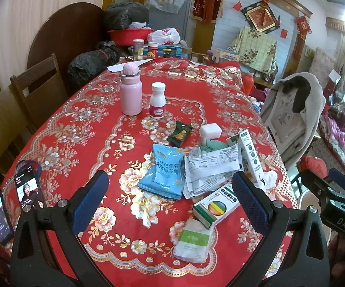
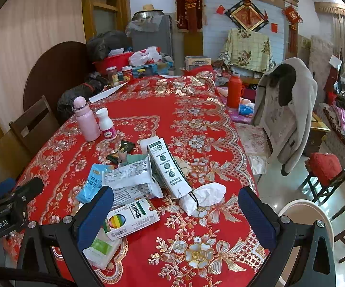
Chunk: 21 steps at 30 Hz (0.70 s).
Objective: Collect trash
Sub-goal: 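Move the left tool toward the small white-green packet and close on it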
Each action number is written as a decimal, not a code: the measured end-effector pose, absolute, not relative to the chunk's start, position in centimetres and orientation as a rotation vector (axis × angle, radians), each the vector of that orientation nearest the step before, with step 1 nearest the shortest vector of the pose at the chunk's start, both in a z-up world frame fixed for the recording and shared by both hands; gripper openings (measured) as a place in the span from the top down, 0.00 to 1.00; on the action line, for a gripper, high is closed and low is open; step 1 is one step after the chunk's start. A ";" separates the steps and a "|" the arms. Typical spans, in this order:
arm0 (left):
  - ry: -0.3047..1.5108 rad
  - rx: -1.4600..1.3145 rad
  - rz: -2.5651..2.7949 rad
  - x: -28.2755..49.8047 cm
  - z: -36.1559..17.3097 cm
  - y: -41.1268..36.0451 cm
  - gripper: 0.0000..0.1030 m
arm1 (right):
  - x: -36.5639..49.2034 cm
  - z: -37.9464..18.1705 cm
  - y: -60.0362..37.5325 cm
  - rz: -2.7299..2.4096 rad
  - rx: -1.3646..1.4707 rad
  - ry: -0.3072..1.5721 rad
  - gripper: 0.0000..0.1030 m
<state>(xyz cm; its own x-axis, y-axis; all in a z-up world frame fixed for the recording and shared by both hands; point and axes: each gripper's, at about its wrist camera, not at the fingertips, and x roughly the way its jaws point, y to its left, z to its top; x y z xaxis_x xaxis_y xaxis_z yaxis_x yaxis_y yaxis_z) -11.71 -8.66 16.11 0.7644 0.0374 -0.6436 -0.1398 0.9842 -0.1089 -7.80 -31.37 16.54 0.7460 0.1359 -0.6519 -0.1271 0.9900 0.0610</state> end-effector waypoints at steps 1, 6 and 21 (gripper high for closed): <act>0.697 -0.155 0.097 -11.8 16.0 -8.6 0.01 | -7.8 16.5 -31.3 0.144 0.010 0.715 0.00; 0.701 -0.154 0.098 -11.8 15.7 -8.4 0.01 | -7.8 16.4 -31.0 0.146 0.003 0.722 0.00; 0.719 -0.166 0.098 -11.9 15.0 -7.7 0.01 | -7.4 16.0 -29.9 0.150 -0.024 0.736 0.00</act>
<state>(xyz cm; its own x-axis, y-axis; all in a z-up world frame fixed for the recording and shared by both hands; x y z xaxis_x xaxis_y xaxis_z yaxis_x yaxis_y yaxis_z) -11.85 -7.73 14.96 0.7484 0.0326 -0.6625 -0.1466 0.9822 -0.1172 -7.40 -29.90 16.02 0.7309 0.1281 -0.6703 -0.1447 0.9890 0.0312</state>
